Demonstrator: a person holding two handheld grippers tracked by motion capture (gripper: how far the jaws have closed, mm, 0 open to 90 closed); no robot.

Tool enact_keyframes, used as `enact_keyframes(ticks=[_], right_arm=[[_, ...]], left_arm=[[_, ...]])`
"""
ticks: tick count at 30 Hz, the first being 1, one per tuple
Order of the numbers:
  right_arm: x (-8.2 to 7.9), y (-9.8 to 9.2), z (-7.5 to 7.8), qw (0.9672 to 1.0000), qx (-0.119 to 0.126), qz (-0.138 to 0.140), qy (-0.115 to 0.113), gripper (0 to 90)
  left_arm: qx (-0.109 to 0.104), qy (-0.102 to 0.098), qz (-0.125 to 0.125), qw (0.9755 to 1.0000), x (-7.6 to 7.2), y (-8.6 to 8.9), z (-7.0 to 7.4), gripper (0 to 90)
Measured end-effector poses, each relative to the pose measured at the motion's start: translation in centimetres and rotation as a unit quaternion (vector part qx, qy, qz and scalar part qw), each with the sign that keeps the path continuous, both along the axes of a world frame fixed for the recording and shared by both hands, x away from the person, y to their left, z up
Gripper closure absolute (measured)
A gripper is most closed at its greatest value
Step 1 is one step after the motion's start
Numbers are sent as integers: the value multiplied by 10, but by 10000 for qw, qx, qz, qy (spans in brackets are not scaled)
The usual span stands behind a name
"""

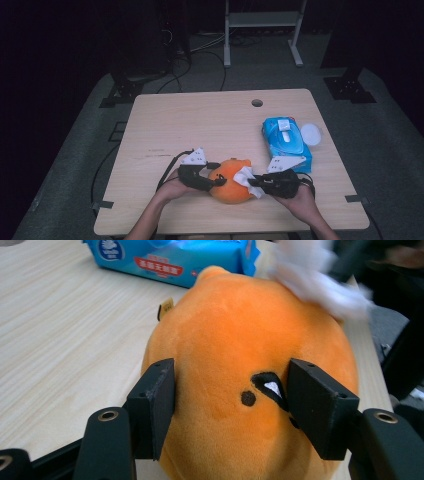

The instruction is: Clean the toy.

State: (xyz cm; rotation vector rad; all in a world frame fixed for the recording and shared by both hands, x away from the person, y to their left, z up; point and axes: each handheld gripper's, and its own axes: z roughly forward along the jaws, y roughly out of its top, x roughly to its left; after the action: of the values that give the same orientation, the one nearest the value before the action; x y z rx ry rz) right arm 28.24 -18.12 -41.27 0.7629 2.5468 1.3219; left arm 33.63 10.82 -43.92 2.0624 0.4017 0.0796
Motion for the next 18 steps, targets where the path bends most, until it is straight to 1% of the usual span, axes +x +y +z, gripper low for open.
enact_keyframes(ticks=[2,3,4,5,6,7,8,9,10,11,12,13,15,16,18], right_arm=[[-3,7,2,9999,-28,111,-91,828],[-3,9,3,9998,-61,130,-138,827],[-3,12,2,9997,-122,113,-174,828],[-2,12,2,9997,-141,103,-167,829],[-2,12,2,9997,-141,103,-167,829],[4,7,0,9999,-54,-19,-103,829],[5,5,0,9999,-49,-82,-117,829],[5,5,0,9999,-49,-82,-117,829],[8,2,0,9998,-34,-161,-117,829],[14,-5,-1,9995,64,-305,-35,828],[15,-6,-1,9995,70,-321,-30,828],[15,-6,-1,9994,71,-330,-18,829],[9,-1,1,9992,-54,-335,-209,829],[6,3,2,9992,-69,-264,-278,829],[0,13,3,9995,-28,-69,-319,828]], left_arm=[[-23,-3,83,10000,0,-2,0,369],[-13,-36,113,9999,0,-3,1,363],[-22,-77,104,9999,-1,-3,2,343],[-96,-145,69,9998,-1,-1,5,309],[-96,-145,69,9998,-1,-1,5,259],[-225,-239,-28,9995,-2,3,13,236],[-246,-299,-121,9992,-3,4,15,235],[-246,-299,-121,9992,-3,4,15,238],[-152,-325,-274,9990,-5,3,16,238],[78,-460,-318,9984,-8,0,12,289],[147,-481,-326,9982,-8,-2,11,322],[156,-462,-280,9984,-8,-4,9,352],[82,-421,-200,9989,-7,-4,9,400],[40,-400,-175,9990,-6,-4,9,413],[-43,-331,-119,9994,-5,-6,9,420]])
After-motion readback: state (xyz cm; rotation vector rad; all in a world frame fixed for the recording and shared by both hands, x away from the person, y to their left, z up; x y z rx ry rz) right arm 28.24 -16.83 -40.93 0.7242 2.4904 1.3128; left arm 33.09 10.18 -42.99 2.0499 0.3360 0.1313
